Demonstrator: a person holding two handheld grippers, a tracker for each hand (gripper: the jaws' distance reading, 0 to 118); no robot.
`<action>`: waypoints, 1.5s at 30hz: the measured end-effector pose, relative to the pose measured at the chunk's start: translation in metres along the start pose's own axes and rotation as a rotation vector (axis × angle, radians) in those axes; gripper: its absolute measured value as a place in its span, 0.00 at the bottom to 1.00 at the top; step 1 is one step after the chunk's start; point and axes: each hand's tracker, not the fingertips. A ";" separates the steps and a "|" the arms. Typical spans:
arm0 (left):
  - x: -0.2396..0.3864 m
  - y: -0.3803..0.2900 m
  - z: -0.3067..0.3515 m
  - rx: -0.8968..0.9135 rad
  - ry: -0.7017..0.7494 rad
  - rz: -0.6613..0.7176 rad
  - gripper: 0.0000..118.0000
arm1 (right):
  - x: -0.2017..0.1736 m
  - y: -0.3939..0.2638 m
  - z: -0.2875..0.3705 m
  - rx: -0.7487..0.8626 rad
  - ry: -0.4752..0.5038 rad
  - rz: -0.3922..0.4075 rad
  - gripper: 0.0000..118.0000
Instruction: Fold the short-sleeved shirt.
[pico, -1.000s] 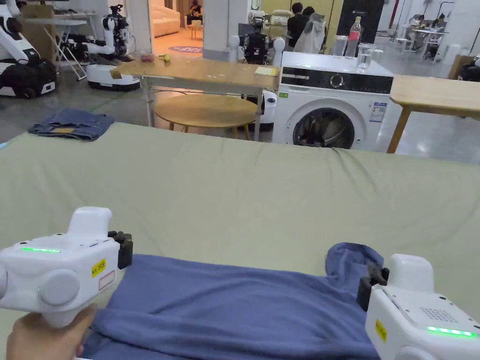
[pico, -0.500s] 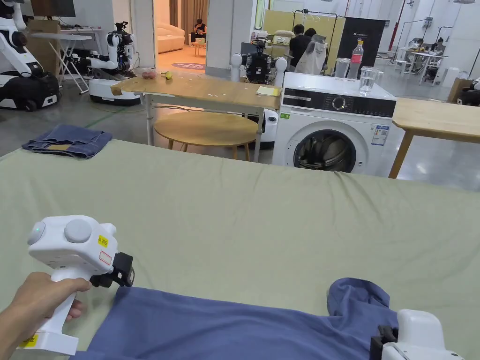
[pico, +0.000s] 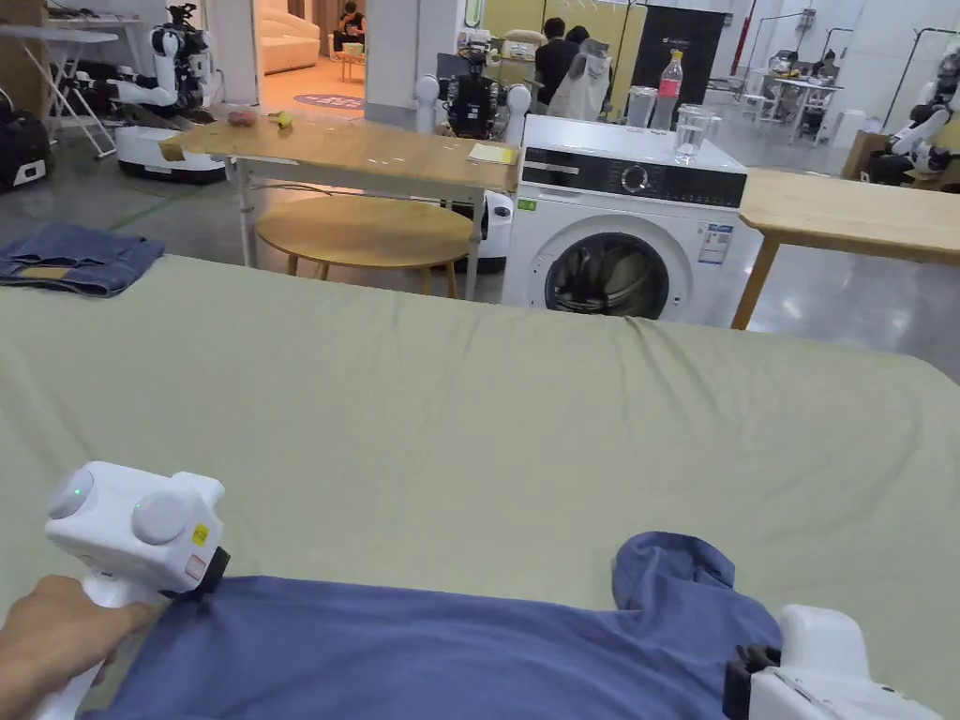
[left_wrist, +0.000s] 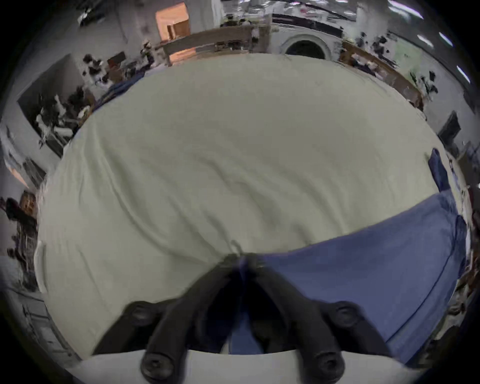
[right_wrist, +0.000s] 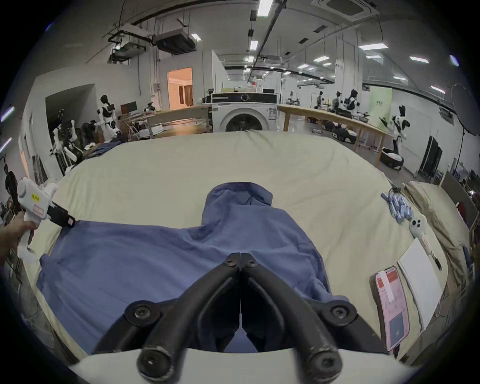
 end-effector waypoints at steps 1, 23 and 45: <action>-0.002 -0.002 0.003 0.011 -0.006 0.011 0.00 | 0.004 0.006 -0.001 -0.001 0.002 -0.003 0.00; -0.028 -0.023 0.054 0.180 -0.109 0.140 0.00 | 0.077 0.082 -0.185 -0.486 0.057 0.014 0.43; -0.042 -0.082 0.137 0.321 -0.179 0.186 0.00 | 0.093 0.061 0.030 -0.135 0.136 -0.015 0.00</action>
